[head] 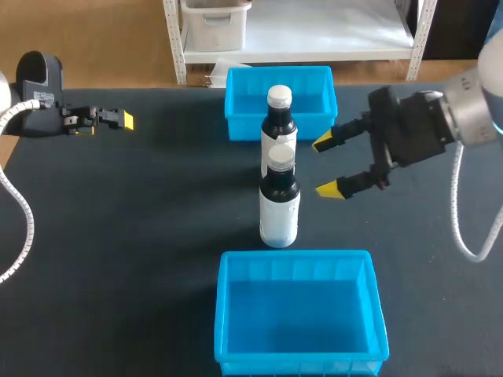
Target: Pick up the bottle, and place it in the far bin if it is heavy, or in the near bin if it is light.
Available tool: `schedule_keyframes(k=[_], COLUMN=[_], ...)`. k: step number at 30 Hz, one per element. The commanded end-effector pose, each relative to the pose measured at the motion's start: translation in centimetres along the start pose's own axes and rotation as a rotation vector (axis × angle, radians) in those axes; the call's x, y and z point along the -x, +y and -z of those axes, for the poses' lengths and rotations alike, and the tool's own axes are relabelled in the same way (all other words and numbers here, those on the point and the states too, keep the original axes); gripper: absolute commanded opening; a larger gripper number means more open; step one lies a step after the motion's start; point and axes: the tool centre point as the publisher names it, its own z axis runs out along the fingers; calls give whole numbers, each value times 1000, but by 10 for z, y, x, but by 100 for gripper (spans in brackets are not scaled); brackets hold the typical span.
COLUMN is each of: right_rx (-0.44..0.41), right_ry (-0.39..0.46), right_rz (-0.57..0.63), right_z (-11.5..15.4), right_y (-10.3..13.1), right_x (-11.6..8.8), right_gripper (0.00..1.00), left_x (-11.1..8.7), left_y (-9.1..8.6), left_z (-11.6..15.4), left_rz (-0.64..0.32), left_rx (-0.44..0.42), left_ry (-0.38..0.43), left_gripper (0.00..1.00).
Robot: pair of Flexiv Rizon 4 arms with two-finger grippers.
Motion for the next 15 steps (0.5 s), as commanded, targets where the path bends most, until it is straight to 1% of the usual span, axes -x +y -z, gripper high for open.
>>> schedule_keyframes(k=[1, 15], right_rx=[1, 21], right_ry=[0, -10], right_rz=[-10, -41], right_z=[-10, -32], right_y=[-1, 3], right_x=[4, 17], right_gripper=[100, 100], left_x=[0, 0], left_y=[0, 0], left_z=[0, 0], left_rz=[0, 0], left_rx=[0, 0], left_ry=[0, 0], left_gripper=[100, 100])
